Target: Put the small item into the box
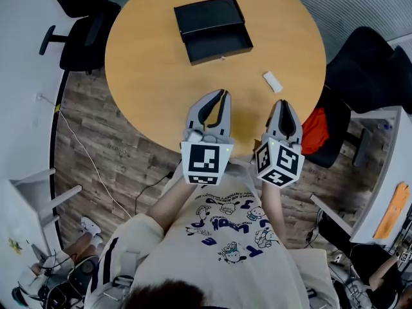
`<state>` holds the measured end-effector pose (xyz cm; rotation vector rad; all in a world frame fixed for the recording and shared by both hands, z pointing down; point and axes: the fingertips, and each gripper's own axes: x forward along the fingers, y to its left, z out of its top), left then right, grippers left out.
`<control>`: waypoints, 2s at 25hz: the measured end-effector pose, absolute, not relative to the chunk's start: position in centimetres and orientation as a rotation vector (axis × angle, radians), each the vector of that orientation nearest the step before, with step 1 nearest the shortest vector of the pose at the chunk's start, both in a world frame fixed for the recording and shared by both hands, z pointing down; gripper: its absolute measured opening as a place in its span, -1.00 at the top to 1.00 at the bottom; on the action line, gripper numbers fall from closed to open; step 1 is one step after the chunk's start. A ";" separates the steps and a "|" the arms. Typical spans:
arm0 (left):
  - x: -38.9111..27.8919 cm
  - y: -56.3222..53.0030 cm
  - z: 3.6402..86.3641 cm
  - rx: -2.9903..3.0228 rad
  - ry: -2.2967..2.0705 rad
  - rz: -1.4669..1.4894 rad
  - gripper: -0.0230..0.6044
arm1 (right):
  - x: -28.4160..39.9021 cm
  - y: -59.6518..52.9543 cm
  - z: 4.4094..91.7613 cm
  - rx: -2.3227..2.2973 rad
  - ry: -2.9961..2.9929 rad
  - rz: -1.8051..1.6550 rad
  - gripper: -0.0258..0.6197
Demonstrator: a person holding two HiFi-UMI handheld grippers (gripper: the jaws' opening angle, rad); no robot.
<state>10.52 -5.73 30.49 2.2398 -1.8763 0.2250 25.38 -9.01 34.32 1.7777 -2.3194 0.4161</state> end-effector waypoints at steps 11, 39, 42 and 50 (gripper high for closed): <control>11.1 -7.0 33.2 2.201 -1.810 0.277 0.84 | 25.7 -10.6 36.8 1.740 -2.263 0.447 0.78; 10.0 -11.3 41.1 2.143 -1.611 0.407 0.84 | 26.4 -16.6 45.5 1.620 -2.054 0.483 0.53; 10.0 -11.7 41.9 2.136 -1.597 0.419 0.84 | 26.5 -17.4 46.7 1.571 -2.045 0.484 0.48; 9.4 -12.5 43.9 2.101 -1.578 0.448 0.84 | 26.5 -18.5 49.7 1.411 -1.998 0.463 0.37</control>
